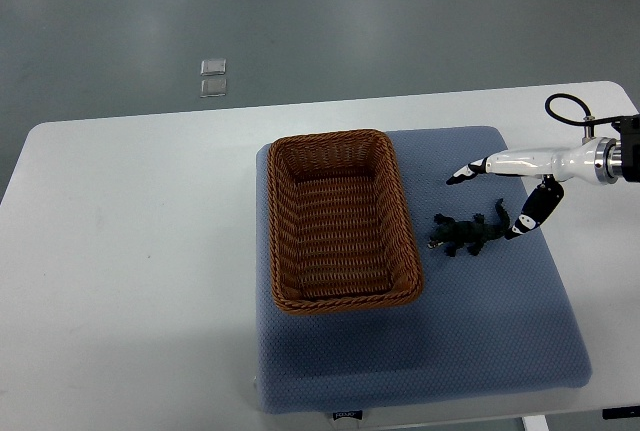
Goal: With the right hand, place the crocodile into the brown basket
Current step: 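Reach the right hand down over the green toy crocodile, then close the right hand's fingers around the crocodile's body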
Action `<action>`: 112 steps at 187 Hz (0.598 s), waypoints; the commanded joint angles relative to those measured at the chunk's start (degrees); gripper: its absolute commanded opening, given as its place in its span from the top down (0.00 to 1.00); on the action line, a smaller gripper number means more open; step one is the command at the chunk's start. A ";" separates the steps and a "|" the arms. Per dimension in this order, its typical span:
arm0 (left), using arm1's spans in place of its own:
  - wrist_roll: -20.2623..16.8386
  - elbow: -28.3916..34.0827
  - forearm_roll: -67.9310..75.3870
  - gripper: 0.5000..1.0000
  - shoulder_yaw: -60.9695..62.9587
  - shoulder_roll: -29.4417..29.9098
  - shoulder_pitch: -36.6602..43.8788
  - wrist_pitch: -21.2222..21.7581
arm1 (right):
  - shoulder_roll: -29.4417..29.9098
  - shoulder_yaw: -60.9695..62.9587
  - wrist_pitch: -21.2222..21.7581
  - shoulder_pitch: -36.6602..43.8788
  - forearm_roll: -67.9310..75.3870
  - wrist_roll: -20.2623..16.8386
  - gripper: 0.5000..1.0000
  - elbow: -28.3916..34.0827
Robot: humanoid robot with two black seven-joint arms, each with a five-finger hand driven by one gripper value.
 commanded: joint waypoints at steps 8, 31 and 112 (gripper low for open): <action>0.00 0.00 0.00 0.00 0.00 0.00 0.08 0.00 | 0.72 -1.61 -0.06 0.78 -2.48 -2.53 0.16 0.02; 0.00 0.00 0.00 0.00 0.00 0.00 -0.01 0.00 | 2.22 -1.61 -0.24 0.60 -3.36 -4.29 0.17 0.02; 0.00 0.00 0.00 0.00 0.00 0.00 -0.01 0.00 | 4.59 -1.61 -2.78 -1.33 -6.44 -4.47 0.26 -2.27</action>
